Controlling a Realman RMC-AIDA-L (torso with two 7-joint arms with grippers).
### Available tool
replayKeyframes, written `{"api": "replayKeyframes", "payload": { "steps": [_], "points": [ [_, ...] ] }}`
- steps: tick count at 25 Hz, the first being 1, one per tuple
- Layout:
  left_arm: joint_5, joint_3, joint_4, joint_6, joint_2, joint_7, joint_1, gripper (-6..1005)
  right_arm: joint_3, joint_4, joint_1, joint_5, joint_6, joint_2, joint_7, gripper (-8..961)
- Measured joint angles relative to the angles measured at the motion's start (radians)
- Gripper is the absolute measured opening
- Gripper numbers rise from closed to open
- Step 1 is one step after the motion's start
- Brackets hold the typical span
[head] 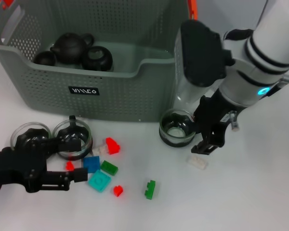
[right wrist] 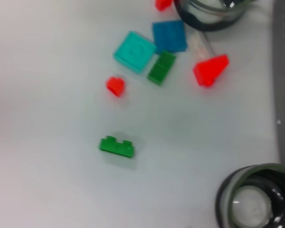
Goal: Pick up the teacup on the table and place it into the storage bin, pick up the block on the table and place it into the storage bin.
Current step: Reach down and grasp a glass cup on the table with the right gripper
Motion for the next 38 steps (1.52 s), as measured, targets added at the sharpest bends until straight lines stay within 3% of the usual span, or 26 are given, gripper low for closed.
{"api": "replayKeyframes", "payload": {
  "steps": [14,19,22,38],
  "points": [
    [0.003,-0.011,0.018,-0.015,0.002,0.001,0.000,894,-0.072,0.063,0.005,-0.004,0.134,0.000,-0.006,578],
    [-0.002,-0.011,0.022,-0.017,0.003,-0.001,0.002,894,-0.104,0.114,0.013,-0.002,0.184,0.002,-0.039,753],
    [-0.003,-0.011,0.024,-0.023,0.001,-0.004,0.004,893,-0.140,0.137,0.015,0.001,0.222,0.004,-0.053,927],
    [0.003,-0.037,0.064,-0.057,0.000,0.000,0.011,891,-0.255,0.195,0.029,0.029,0.356,0.009,-0.105,915]
  ]
}}
